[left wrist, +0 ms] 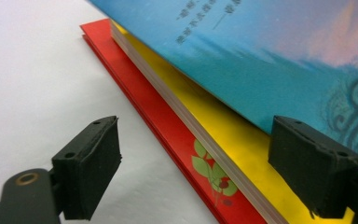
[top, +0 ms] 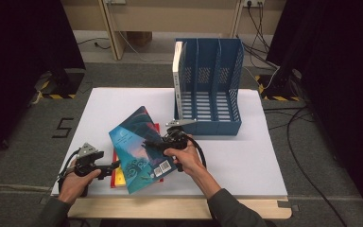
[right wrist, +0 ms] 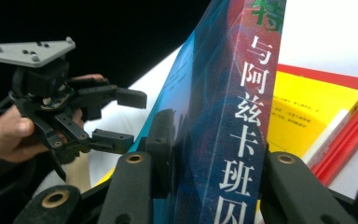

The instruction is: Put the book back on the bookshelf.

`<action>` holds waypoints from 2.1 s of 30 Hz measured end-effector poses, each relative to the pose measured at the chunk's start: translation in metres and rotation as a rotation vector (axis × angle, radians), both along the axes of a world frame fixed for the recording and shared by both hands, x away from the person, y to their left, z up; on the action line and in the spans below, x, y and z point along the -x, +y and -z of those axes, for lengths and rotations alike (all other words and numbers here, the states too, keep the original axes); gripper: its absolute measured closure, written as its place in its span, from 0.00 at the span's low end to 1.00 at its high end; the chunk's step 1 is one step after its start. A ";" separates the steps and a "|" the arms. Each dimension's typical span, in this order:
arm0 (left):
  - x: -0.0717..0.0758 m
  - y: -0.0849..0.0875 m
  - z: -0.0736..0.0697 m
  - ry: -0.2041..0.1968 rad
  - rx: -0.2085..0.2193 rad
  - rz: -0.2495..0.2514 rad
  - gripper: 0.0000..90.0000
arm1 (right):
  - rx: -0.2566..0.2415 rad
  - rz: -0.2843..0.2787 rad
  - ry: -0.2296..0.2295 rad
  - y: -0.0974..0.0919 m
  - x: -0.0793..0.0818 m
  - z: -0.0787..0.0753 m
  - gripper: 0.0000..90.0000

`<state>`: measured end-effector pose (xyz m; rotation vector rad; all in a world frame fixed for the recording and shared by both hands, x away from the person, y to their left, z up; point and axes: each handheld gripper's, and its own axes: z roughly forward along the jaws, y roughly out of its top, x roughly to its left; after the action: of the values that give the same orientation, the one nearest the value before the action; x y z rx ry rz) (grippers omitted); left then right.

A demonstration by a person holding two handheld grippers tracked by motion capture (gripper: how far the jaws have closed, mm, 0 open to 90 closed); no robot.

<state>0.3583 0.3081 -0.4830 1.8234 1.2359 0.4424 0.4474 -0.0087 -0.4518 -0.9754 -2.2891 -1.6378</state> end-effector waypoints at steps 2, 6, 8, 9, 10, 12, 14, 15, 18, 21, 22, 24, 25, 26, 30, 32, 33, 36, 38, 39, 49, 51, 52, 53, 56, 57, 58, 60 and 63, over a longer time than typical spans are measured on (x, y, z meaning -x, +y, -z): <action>-0.002 0.008 0.000 -0.001 0.030 -0.037 0.17 | -0.022 0.003 0.002 -0.001 0.000 -0.001 0.73; -0.004 0.023 0.003 0.003 0.021 -0.105 0.17 | -0.067 0.015 -0.035 -0.003 0.003 -0.007 0.73; -0.005 0.027 0.004 0.001 0.002 -0.115 0.17 | -0.089 0.024 -0.067 -0.005 0.005 -0.011 0.74; -0.006 0.028 0.005 0.005 0.003 -0.113 0.17 | -0.100 0.029 -0.075 -0.006 0.006 -0.014 0.74; -0.006 0.028 0.006 0.008 -0.001 -0.112 0.17 | -0.110 0.037 -0.087 -0.007 0.007 -0.016 0.74; -0.007 0.028 0.007 0.017 -0.008 -0.102 0.17 | -0.131 0.047 -0.114 -0.009 0.009 -0.021 0.74; -0.008 0.028 0.009 0.025 -0.009 -0.098 0.17 | -0.159 0.056 -0.146 -0.012 0.011 -0.026 0.74; -0.008 0.028 0.010 0.026 -0.010 -0.099 0.17 | -0.162 0.062 -0.150 -0.012 0.012 -0.028 0.74; -0.009 0.031 0.010 0.019 -0.034 -0.106 0.17 | -0.192 0.080 -0.161 -0.018 0.013 -0.034 0.74; -0.010 0.038 0.012 0.014 -0.081 -0.132 0.17 | -0.201 0.097 -0.186 -0.026 0.014 -0.039 0.74; -0.011 0.040 0.013 0.023 -0.092 -0.137 0.17 | -0.204 0.105 -0.189 -0.029 0.015 -0.041 0.74; -0.012 0.043 0.016 0.029 -0.136 -0.145 0.17 | -0.215 0.121 -0.206 -0.034 0.016 -0.044 0.74; -0.012 0.044 0.017 0.032 -0.151 -0.149 0.17 | -0.211 0.127 -0.220 -0.037 0.017 -0.046 0.74; -0.013 0.044 0.018 0.036 -0.154 -0.147 0.17 | -0.210 0.130 -0.231 -0.041 0.018 -0.049 0.74; -0.013 0.043 0.019 0.043 -0.156 -0.127 0.17 | -0.222 0.167 -0.265 -0.052 0.023 -0.053 0.74; -0.012 0.042 0.019 0.042 -0.159 -0.117 0.17 | -0.221 0.170 -0.282 -0.058 0.024 -0.056 0.74; -0.012 0.042 0.019 0.043 -0.159 -0.113 0.17 | -0.213 0.181 -0.298 -0.060 0.025 -0.057 0.74; -0.012 0.041 0.019 0.040 -0.152 -0.104 0.17 | -0.201 0.196 -0.328 -0.069 0.026 -0.057 0.74; -0.012 0.041 0.019 0.039 -0.146 -0.099 0.17 | -0.190 0.205 -0.353 -0.073 0.027 -0.057 0.74; -0.012 0.041 0.018 0.039 -0.138 -0.094 0.17 | -0.188 0.202 -0.363 -0.076 0.028 -0.056 0.74; -0.012 0.038 0.019 0.045 -0.133 -0.070 0.17 | -0.086 0.223 -0.460 -0.094 0.036 -0.047 0.74; -0.012 0.038 0.020 0.052 -0.142 -0.068 0.17 | -0.065 0.229 -0.483 -0.098 0.038 -0.043 0.74; -0.012 0.038 0.020 0.053 -0.144 -0.067 0.17 | -0.069 0.227 -0.492 -0.101 0.038 -0.042 0.74; -0.012 0.038 0.020 0.054 -0.144 -0.067 0.17 | -0.074 0.232 -0.495 -0.104 0.039 -0.041 0.74; -0.012 0.038 0.021 0.058 -0.147 -0.069 0.17 | -0.073 0.234 -0.522 -0.111 0.043 -0.037 0.74; -0.012 0.038 0.021 0.058 -0.149 -0.069 0.17 | -0.075 0.232 -0.527 -0.113 0.045 -0.036 0.75; -0.012 0.038 0.021 0.057 -0.150 -0.068 0.17 | -0.076 0.230 -0.528 -0.115 0.047 -0.035 0.76; -0.012 0.037 0.021 0.057 -0.151 -0.066 0.17 | -0.061 0.232 -0.542 -0.118 0.051 -0.035 0.78; -0.012 0.037 0.021 0.058 -0.152 -0.063 0.17 | -0.057 0.226 -0.551 -0.125 0.058 -0.032 0.80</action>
<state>0.3701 0.3452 -0.5041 1.9405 1.3331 0.5345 0.3898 -0.1336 -0.4196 -0.8788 -2.5056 -2.2928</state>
